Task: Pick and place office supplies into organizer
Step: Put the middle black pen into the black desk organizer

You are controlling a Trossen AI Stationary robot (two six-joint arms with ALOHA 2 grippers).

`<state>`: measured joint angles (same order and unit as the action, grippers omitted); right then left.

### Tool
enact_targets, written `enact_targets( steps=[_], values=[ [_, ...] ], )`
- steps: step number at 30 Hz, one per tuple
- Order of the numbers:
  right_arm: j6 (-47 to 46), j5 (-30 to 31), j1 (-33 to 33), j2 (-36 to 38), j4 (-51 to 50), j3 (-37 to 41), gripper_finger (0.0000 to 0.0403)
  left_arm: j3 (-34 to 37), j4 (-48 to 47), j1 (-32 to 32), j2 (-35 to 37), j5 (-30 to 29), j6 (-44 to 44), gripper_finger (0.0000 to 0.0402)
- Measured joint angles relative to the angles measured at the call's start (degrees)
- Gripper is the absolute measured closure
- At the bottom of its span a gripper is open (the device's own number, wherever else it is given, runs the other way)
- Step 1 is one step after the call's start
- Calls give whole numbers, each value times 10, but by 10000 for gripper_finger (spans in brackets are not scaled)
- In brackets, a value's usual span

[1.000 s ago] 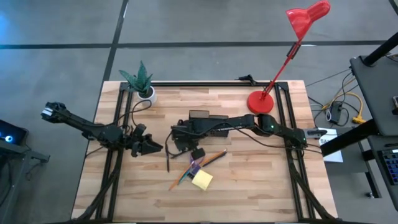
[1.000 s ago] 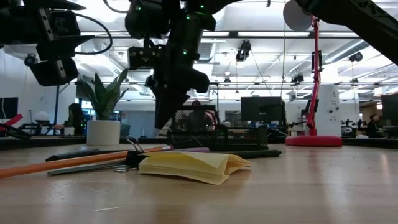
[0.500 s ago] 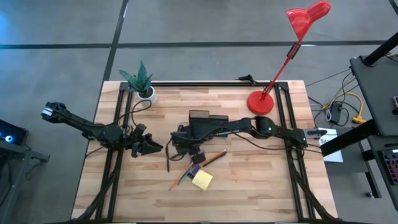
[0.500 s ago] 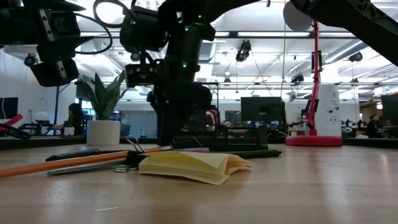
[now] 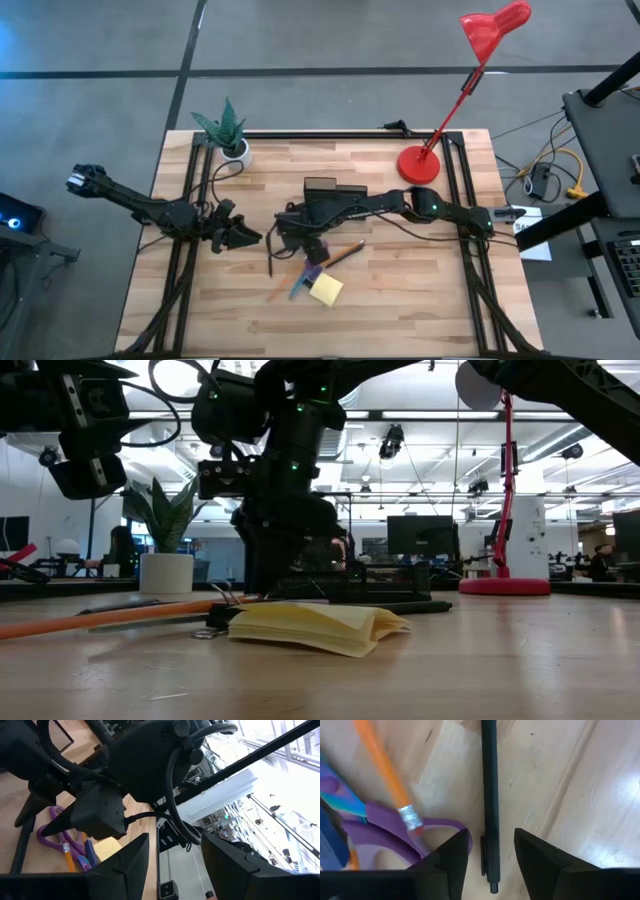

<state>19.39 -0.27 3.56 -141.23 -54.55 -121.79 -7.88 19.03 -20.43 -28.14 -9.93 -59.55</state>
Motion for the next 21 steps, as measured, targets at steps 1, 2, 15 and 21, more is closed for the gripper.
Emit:
enact_targets(
  steps=[1, 2, 15, 21],
  values=[
    [-8, 0, 0, 0, -3, -3, 258, 0, 0, 0, 0, 0, 0, 235],
    [-13, 0, 0, 0, -5, -7, 262, 0, 0, 0, -1, 0, 0, 235],
    [-40, -18, -1, 1, 9, -15, 268, 0, 0, 0, -14, 0, -1, 235],
    [-71, -23, -1, -3, 35, 2, 270, 0, 0, 0, -15, 0, 0, 235]
  ],
)
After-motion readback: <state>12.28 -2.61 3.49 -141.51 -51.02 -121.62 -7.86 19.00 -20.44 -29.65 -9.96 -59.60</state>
